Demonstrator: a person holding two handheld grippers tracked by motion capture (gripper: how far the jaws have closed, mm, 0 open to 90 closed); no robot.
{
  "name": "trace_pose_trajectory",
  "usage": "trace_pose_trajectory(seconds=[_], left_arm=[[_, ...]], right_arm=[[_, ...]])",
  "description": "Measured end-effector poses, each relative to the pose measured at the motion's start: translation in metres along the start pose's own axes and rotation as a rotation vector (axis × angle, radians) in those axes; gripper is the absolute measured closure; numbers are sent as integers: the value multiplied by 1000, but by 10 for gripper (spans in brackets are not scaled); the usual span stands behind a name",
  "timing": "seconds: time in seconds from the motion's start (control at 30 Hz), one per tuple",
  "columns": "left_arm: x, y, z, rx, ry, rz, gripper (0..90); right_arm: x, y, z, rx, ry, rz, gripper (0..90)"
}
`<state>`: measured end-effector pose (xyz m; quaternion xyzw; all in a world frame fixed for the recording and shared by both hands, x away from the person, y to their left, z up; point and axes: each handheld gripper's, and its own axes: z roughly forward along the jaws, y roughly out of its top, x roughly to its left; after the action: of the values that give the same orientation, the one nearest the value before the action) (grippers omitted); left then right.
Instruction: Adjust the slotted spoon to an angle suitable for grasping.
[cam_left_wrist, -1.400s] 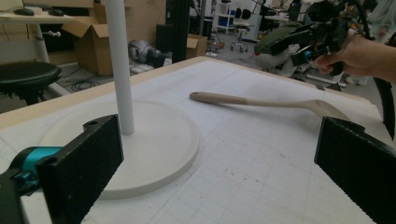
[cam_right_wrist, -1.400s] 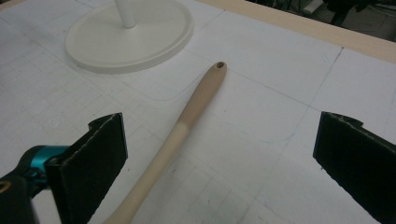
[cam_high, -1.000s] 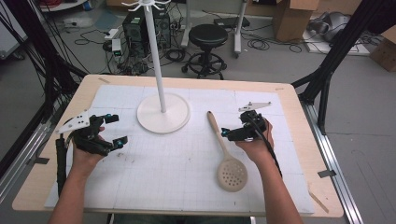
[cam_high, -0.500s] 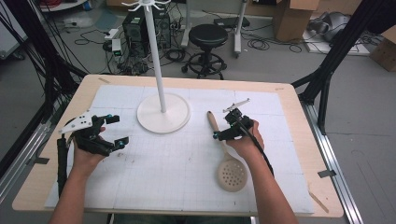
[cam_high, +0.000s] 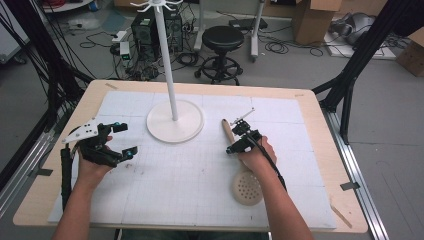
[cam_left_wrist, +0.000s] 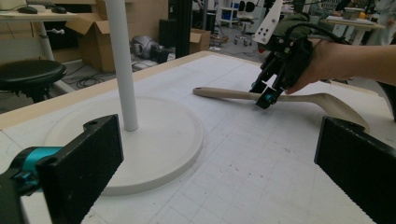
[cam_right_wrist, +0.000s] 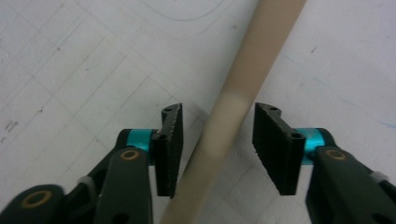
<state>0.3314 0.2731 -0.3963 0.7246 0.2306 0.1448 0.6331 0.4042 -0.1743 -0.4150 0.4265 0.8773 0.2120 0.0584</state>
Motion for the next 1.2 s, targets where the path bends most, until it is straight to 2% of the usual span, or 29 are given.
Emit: trace_pose_trajectory(seconds=[0.17,0.33,0.57,0.77,0.87,1.0,1.2], left_arm=[[0,0,0,-4,2,-5,17],[0,0,1,1,0,-1,17],[0,-1,1,5,-2,-3,17],[0,-1,2,9,-3,-3,17],[0,-1,1,8,-4,-3,17],[0,-1,1,5,-4,-3,17],[0,-1,1,8,-3,-2,17]], right_arm=[[3,0,2,12,-11,-8,597],[-3,-1,0,8,24,41,624],[-3,-1,0,10,26,71,630],[-1,2,-1,-3,34,80,602],[-2,3,-1,-2,31,73,608],[-4,3,-1,1,32,99,629],[-4,5,-1,8,34,107,652]])
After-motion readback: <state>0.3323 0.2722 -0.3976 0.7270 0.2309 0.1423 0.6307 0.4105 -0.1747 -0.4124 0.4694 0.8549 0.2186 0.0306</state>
